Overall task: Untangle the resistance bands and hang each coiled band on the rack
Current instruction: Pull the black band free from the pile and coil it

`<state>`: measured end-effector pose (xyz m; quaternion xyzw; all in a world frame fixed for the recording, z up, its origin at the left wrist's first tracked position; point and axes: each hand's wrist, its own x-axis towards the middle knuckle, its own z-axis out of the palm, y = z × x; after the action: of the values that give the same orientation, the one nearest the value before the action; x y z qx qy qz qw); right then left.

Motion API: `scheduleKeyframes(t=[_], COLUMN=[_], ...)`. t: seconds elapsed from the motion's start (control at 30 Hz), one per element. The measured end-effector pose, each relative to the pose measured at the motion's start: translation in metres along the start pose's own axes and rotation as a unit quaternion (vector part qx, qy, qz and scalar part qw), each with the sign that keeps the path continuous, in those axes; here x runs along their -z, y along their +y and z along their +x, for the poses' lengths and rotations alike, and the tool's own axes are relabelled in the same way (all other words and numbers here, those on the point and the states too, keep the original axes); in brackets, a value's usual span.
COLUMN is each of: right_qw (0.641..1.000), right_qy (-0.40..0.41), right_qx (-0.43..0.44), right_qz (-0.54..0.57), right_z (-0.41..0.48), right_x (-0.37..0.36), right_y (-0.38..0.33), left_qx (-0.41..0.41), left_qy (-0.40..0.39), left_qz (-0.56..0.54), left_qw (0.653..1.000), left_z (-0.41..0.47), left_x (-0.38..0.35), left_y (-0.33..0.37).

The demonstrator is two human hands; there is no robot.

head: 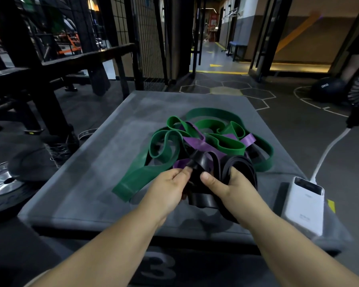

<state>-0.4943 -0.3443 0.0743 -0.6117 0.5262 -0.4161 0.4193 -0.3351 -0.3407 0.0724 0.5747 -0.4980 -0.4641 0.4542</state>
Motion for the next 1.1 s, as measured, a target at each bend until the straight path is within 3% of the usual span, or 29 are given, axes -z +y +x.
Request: scheduleKeyframes(t=[0.17, 0.27, 0.5, 0.73, 0.87, 1.03, 1.1], right_qw=[0.995, 0.993, 0.989, 0.977, 0.971, 0.948, 0.955], right_qy=[-0.092, -0.107, -0.123, -0.039, -0.041, -0.061, -0.054], right_qx=[-0.026, -0.053, -0.01, -0.019, -0.013, -0.005, -0.012], right_qz=[-0.035, -0.027, -0.077, -0.21, -0.234, -0.312, -0.291], right_z=[-0.003, -0.003, -0.001, 0.007, 0.004, 0.003, 0.007], right_x=[0.0, -0.002, 0.005, 0.025, 0.02, 0.014, 0.021], right_y=[-0.002, -0.001, -0.004, -0.012, -0.014, -0.006, -0.002], left_qx=[0.005, -0.006, 0.0, -0.012, -0.038, 0.016, 0.045], left_qy=[0.033, 0.038, 0.049, 0.031, 0.048, 0.017, -0.011], left_qz=[-0.022, -0.005, 0.01, 0.051, 0.11, -0.01, -0.033], left_qw=[0.999, 0.999, 0.999, 0.998, 0.992, 1.0, 0.998], left_z=[0.001, 0.001, 0.006, 0.013, 0.012, 0.008, 0.006], left_x=[-0.001, -0.002, 0.003, 0.014, 0.016, 0.014, 0.015], left_y=[0.001, 0.0, -0.002, -0.003, 0.0, 0.009, 0.012])
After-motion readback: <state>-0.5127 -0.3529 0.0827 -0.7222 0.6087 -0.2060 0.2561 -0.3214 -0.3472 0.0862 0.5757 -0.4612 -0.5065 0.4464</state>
